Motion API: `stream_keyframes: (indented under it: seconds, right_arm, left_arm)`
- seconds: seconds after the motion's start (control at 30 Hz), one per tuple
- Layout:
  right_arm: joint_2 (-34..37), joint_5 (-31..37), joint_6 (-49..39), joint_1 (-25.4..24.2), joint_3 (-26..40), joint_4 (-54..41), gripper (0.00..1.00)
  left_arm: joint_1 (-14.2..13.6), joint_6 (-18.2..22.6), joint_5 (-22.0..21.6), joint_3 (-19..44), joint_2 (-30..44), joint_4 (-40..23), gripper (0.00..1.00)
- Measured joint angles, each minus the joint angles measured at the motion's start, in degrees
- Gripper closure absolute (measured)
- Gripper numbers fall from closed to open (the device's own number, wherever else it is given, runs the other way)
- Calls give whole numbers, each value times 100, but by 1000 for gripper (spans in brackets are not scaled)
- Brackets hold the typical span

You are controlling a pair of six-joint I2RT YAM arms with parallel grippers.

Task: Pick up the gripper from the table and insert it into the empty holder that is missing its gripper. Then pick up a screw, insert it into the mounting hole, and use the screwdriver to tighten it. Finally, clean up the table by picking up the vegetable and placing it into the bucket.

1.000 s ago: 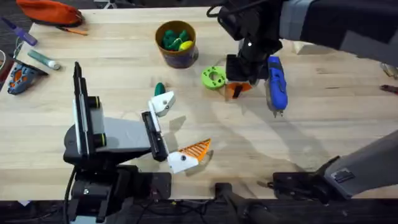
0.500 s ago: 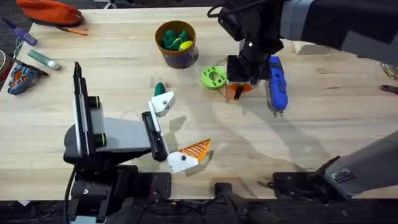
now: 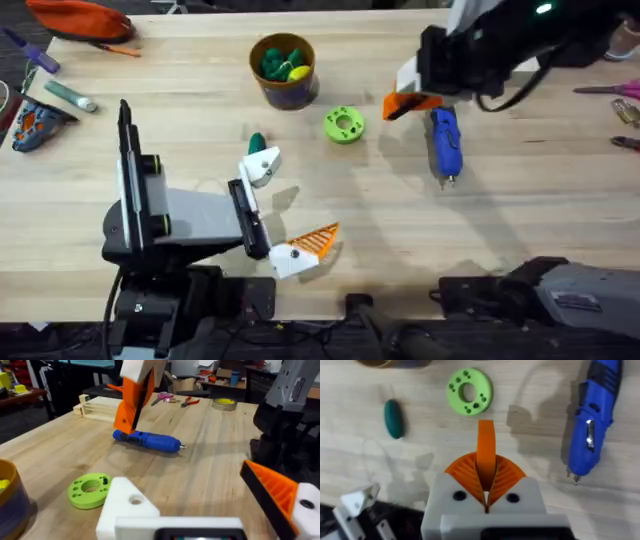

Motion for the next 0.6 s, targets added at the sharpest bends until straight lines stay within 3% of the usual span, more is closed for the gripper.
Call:
stream_keyframes:
  seconds: [0.33,0.43,0.6]
  right_arm:
    - [-83,-2405,-1415,-970,-105,637,987]
    - [-83,-3349,-1852,-1355,-460,885,987]
    - [-83,-4374,-2416,-1735,-1008,901,988]
  left_arm:
    - [0,1,-2,-2,-1,0,15]
    - [0,0,-2,-2,-2,0,15]
    - [0,2,-2,-2,0,0,15]
